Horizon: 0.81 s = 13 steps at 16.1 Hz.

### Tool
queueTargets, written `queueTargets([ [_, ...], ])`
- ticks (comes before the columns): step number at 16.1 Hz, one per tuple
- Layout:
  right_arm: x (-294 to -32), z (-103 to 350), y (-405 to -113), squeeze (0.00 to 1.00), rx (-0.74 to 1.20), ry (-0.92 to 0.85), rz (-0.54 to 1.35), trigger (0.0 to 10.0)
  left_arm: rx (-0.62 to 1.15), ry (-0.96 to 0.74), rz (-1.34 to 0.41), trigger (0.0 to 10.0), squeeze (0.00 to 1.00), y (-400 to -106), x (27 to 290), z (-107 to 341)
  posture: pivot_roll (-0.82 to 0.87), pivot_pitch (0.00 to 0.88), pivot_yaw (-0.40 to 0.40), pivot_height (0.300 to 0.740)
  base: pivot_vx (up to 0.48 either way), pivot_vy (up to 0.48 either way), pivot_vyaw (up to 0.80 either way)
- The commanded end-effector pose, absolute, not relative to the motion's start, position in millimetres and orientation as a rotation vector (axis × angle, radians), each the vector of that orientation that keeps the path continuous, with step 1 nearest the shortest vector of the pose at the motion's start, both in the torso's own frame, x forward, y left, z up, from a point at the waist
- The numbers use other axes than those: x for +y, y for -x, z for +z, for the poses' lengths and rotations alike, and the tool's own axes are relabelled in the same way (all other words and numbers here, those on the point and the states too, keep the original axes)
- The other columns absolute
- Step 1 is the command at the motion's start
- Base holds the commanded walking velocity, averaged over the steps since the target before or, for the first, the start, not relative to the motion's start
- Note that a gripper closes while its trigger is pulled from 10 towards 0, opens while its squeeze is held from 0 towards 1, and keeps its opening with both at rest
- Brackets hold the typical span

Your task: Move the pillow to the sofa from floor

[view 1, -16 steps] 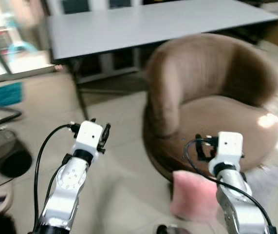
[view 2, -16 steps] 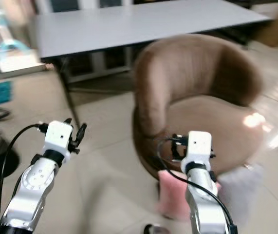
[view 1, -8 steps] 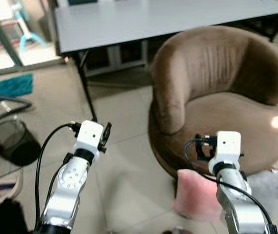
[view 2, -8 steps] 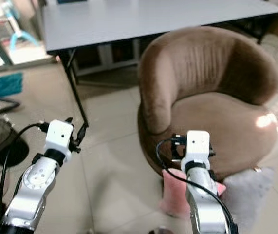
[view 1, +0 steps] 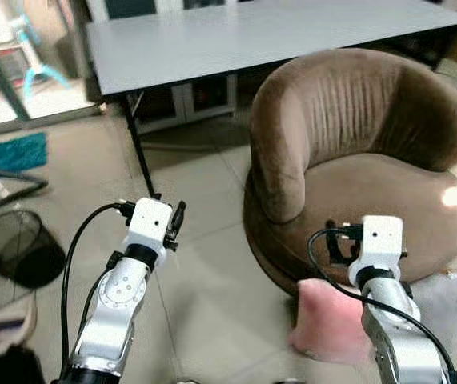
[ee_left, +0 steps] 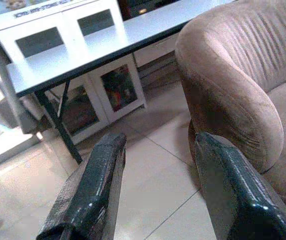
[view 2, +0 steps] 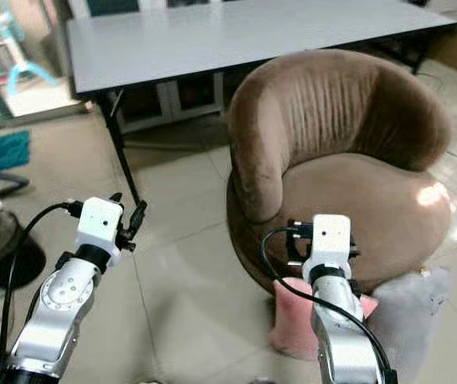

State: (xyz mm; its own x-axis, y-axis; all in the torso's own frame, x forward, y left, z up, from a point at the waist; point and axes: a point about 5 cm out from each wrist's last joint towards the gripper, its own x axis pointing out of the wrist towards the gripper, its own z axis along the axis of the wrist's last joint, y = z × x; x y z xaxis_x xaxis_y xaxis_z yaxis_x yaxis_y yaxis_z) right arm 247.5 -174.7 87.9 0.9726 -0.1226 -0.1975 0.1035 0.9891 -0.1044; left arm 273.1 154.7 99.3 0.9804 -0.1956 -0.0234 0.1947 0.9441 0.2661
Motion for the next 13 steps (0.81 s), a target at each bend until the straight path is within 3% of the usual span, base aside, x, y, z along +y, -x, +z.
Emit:
queueTargets([
  [1,-170,89,-247,0.0,0.207,0.079,-0.103,10.0,0.006,-0.281,-0.188,10.0,0.0,-273,160,98,-0.05,0.047,0.022,0.74,0.0,0.446,-0.8],
  [6,-171,90,-246,0.0,0.204,0.072,-0.113,10.0,0.003,-0.291,-0.206,10.0,0.0,-275,158,99,-0.05,0.048,0.03,0.74,0.0,0.431,-0.8],
  [10,-171,90,-245,0.0,0.203,0.067,-0.124,10.0,-0.018,-0.319,-0.245,10.0,0.0,-280,153,102,-0.05,0.048,0.038,0.74,0.0,0.0,-0.8],
  [13,-171,90,-245,0.0,0.202,0.064,-0.129,10.0,-0.023,-0.323,-0.255,10.0,0.0,-282,150,104,-0.05,0.049,0.04,0.74,0.0,-0.456,-0.8],
])
